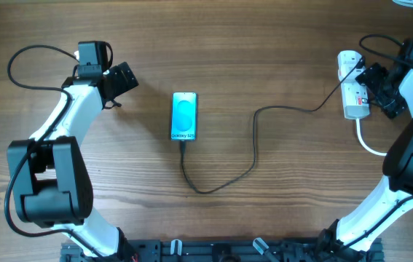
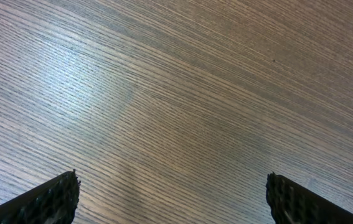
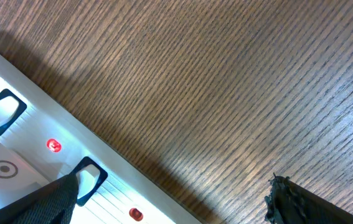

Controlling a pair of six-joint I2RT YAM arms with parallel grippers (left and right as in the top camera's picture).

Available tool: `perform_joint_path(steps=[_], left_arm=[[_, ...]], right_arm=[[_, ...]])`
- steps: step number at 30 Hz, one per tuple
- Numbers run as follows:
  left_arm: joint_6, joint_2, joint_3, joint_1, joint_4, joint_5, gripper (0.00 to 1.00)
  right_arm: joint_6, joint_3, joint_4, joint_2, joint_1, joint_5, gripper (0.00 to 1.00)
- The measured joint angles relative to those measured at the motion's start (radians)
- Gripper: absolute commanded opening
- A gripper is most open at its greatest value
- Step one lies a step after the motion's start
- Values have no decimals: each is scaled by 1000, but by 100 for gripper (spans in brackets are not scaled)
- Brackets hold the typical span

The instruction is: Plug charger to phone and switch on socket

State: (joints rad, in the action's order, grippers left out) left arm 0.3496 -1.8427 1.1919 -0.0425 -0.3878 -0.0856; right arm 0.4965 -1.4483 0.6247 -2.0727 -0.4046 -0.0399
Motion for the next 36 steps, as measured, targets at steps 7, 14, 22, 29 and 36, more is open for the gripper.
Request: perform_joint_path(steps=[7, 14, 22, 29, 36], left_arm=[[0, 0, 0, 0, 0, 0, 100], [0, 0, 0, 0, 0, 0, 100], [0, 0, 0, 0, 0, 0, 100], [0, 0, 0, 0, 0, 0, 100], [0, 0, 0, 0, 0, 0, 100]], right_arm=[[0, 0, 0, 0, 0, 2, 100], [-1, -2, 43, 6, 0, 4, 100], [-81, -125, 357, 4, 10, 2, 100], [-111, -159, 389, 4, 10, 1, 99], [-185, -159, 373, 4, 10, -3, 100]])
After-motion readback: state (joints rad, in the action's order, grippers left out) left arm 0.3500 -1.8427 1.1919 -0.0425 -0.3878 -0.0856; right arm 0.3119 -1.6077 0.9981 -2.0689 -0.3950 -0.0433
